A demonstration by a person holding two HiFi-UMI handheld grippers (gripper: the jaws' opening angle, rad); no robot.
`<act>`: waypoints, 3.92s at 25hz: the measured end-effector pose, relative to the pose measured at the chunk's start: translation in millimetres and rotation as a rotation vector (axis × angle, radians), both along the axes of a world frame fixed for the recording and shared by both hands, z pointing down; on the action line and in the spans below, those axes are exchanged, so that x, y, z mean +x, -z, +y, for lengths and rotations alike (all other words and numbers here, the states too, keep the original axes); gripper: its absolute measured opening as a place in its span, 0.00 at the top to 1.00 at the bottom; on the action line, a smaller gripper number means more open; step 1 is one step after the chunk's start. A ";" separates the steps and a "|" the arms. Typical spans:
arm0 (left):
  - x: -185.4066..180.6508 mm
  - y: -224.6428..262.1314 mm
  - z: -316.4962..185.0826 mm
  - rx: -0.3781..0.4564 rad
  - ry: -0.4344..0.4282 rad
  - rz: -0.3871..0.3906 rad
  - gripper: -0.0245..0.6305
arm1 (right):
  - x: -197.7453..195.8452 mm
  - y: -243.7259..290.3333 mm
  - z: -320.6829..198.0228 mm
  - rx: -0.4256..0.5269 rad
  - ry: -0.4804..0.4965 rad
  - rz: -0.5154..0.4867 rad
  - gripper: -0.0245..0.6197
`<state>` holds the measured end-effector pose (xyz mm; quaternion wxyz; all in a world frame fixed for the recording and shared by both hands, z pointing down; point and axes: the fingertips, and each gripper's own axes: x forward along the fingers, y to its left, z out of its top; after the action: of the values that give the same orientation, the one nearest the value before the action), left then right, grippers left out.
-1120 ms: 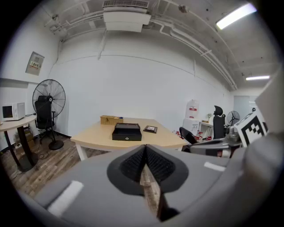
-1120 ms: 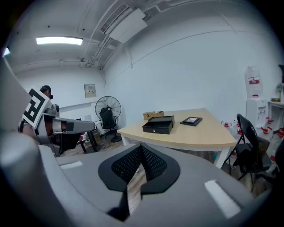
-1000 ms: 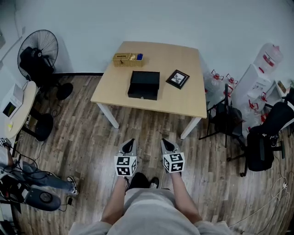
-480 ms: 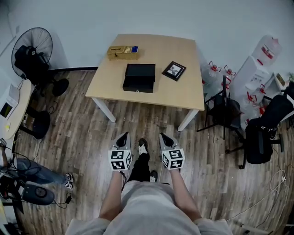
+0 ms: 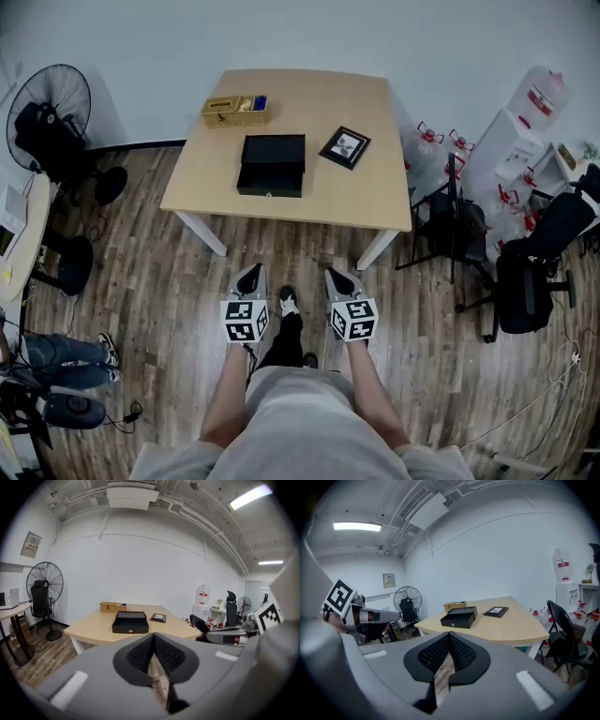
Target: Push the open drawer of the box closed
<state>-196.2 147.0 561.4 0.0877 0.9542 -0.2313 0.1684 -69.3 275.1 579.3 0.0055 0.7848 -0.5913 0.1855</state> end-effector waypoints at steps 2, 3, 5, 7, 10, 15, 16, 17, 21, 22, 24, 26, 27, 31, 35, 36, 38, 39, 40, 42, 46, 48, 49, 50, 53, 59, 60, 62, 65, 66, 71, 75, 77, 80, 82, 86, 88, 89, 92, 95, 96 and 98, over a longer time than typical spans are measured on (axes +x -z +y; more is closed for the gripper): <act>10.3 1.3 -12.5 0.002 0.002 0.003 0.88 | 10.2 -6.2 -10.6 -0.013 -0.005 -0.011 0.96; 16.0 2.7 -20.0 0.001 0.005 0.008 0.88 | 14.0 -9.8 -17.1 -0.022 -0.002 -0.016 0.96; 28.3 5.6 -35.8 -0.003 0.010 0.015 0.88 | 20.4 -15.6 -31.8 -0.038 0.007 -0.027 0.96; 41.5 6.2 -51.7 -0.009 0.013 0.018 0.88 | 27.9 -19.6 -48.2 -0.051 0.019 -0.037 0.96; 62.5 4.2 -76.9 -0.025 0.025 0.024 0.88 | 41.5 -23.1 -76.0 -0.074 0.055 -0.037 0.96; 97.3 5.5 -127.0 -0.032 0.035 0.019 0.88 | 70.2 -25.4 -121.6 -0.106 0.080 -0.043 0.96; 104.5 8.3 -138.7 -0.030 0.035 0.019 0.88 | 77.5 -23.4 -131.3 -0.107 0.079 -0.044 0.96; 111.7 10.3 -150.2 -0.030 0.035 0.019 0.88 | 85.3 -21.7 -140.6 -0.107 0.076 -0.047 0.96; 140.3 8.8 -192.6 -0.053 0.045 0.023 0.88 | 118.9 -19.6 -173.1 -0.112 0.062 -0.056 0.96; 147.3 6.4 -200.5 -0.059 0.044 0.022 0.88 | 127.9 -20.1 -178.5 -0.113 0.057 -0.059 0.96; 160.8 -0.2 -214.6 -0.074 0.041 0.019 0.88 | 145.1 -22.3 -188.3 -0.114 0.043 -0.070 0.96; 173.7 -7.7 -228.5 -0.090 0.033 0.013 0.88 | 162.0 -24.7 -199.9 -0.122 0.029 -0.078 0.96; 179.5 -10.9 -235.4 -0.096 0.027 0.008 0.88 | 170.6 -25.2 -206.7 -0.126 0.022 -0.081 0.96; 192.3 -20.6 -258.6 -0.108 0.011 -0.015 0.88 | 199.7 -21.6 -235.6 -0.129 0.031 -0.082 0.96; 194.3 -28.2 -277.8 -0.127 0.028 -0.025 0.88 | 223.1 -13.4 -270.3 -0.136 0.109 -0.064 0.96; 194.0 -30.2 -280.8 -0.132 0.033 -0.029 0.88 | 228.4 -10.8 -278.6 -0.137 0.129 -0.059 0.96; 192.4 -35.6 -285.5 -0.143 0.049 -0.039 0.88 | 237.5 -7.3 -295.2 -0.137 0.168 -0.052 0.96; 191.2 -38.6 -288.0 -0.148 0.060 -0.044 0.88 | 240.9 -6.5 -304.3 -0.135 0.188 -0.049 0.96; 190.0 -41.5 -290.8 -0.152 0.071 -0.049 0.88 | 243.5 -5.9 -314.4 -0.133 0.211 -0.047 0.96; 187.6 -46.0 -297.4 -0.157 0.094 -0.060 0.88 | 245.5 -5.3 -336.1 -0.130 0.266 -0.047 0.96; 181.3 -53.9 -310.6 -0.164 0.145 -0.089 0.88 | 234.5 -10.9 -378.0 -0.147 0.414 -0.084 0.96; 181.9 -55.3 -314.8 -0.169 0.172 -0.096 0.88 | 229.0 -13.1 -397.0 -0.175 0.504 -0.079 0.96; 182.2 -56.6 -315.1 -0.176 0.186 -0.097 0.88 | 226.5 -14.1 -405.5 -0.190 0.550 -0.069 0.96; 182.9 -58.9 -314.2 -0.182 0.198 -0.099 0.88 | 224.8 -15.3 -413.1 -0.205 0.594 -0.059 0.96; 189.4 -66.9 -308.3 -0.211 0.224 -0.097 0.88 | 229.0 -18.7 -431.1 -0.246 0.701 -0.037 0.96; 188.0 -81.4 -291.7 -0.242 0.287 -0.094 0.88 | 232.3 -32.0 -453.3 -0.335 0.894 0.048 0.96; 187.9 -85.7 -288.4 -0.246 0.298 -0.098 0.88 | 233.5 -34.0 -456.6 -0.351 0.923 0.073 0.96; 186.7 -93.8 -281.7 -0.248 0.311 -0.107 0.88 | 235.2 -36.8 -462.3 -0.376 0.972 0.120 0.96; 180.6 -105.8 -273.5 -0.240 0.321 -0.124 0.88 | 233.7 -42.1 -470.8 -0.391 1.015 0.151 0.96; 178.0 -110.4 -270.7 -0.238 0.326 -0.129 0.88 | 231.5 -44.6 -473.2 -0.390 1.023 0.145 0.96; 167.7 -129.3 -259.0 -0.257 0.359 -0.136 0.88 | 212.9 -64.6 -478.2 -0.413 1.066 0.147 0.96; 170.7 -133.8 -252.0 -0.252 0.350 -0.132 0.88 | 207.4 -83.1 -484.4 -0.450 1.069 0.138 0.96; 173.5 -139.2 -245.3 -0.260 0.342 -0.130 0.88 | 204.7 -91.5 -484.7 -0.465 1.073 0.140 0.96; 173.6 -146.2 -241.2 -0.272 0.343 -0.123 0.88 | 199.2 -98.0 -488.8 -0.475 1.076 0.194 0.96; 173.3 -150.9 -239.7 -0.279 0.347 -0.121 0.88 | 197.0 -100.0 -490.1 -0.483 1.073 0.227 0.96; 179.1 -159.7 -237.2 -0.283 0.317 -0.136 0.83 | 195.5 -101.8 -487.6 -0.492 1.089 0.249 0.96; 181.0 -163.9 -236.9 -0.275 0.294 -0.157 0.82 | 194.4 -102.2 -488.8 -0.496 1.098 0.243 0.96; 181.3 -166.8 -235.8 -0.272 0.284 -0.167 0.81 | 194.0 -102.7 -488.8 -0.499 1.099 0.240 0.96; 184.6 -170.9 -230.9 -0.275 0.252 -0.188 0.79 | 193.8 -103.4 -486.5 -0.502 1.096 0.244 0.96; 189.4 -172.7 -230.3 -0.273 0.222 -0.204 0.76 | 193.1 -101.4 -485.9 -0.495 1.095 0.262 0.96; 190.7 -174.7 -230.8 -0.271 0.217 -0.210 0.75 | 193.0 -101.0 -486.0 -0.493 1.097 0.264 0.96; 195.3 -178.1 -231.6 -0.268 0.208 -0.214 0.75 | 194.1 -101.3 -486.0 -0.495 1.101 0.258 0.96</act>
<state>-0.8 -84.7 739.4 0.2059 0.8815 -0.3119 0.2884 124.8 -211.0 680.6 0.3536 0.3560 -0.8437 0.1908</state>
